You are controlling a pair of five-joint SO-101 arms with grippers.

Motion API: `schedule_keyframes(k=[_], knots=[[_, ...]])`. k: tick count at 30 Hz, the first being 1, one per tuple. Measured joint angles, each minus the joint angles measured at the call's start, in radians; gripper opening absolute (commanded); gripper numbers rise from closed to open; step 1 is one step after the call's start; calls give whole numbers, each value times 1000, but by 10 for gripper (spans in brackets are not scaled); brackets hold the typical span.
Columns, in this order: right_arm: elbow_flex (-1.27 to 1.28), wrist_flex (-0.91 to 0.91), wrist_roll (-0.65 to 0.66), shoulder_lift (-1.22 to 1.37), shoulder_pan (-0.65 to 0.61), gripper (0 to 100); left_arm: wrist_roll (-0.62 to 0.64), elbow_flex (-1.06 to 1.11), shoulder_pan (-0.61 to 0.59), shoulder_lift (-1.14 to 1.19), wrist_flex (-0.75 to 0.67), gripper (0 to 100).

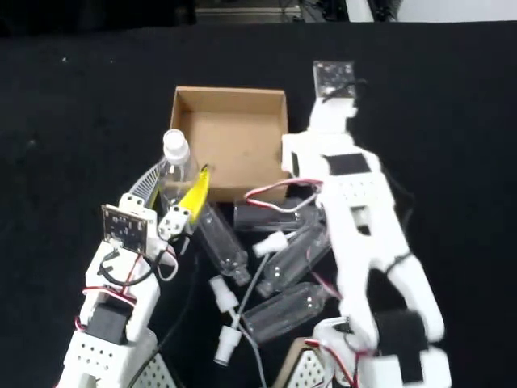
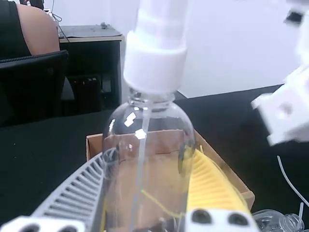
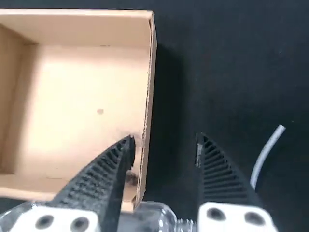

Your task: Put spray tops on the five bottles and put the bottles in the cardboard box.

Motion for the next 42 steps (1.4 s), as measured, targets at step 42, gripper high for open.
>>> schedule_keyframes(k=[42], knots=[[-124,66,574,328,2,10,0,0,0,0,0,30]])
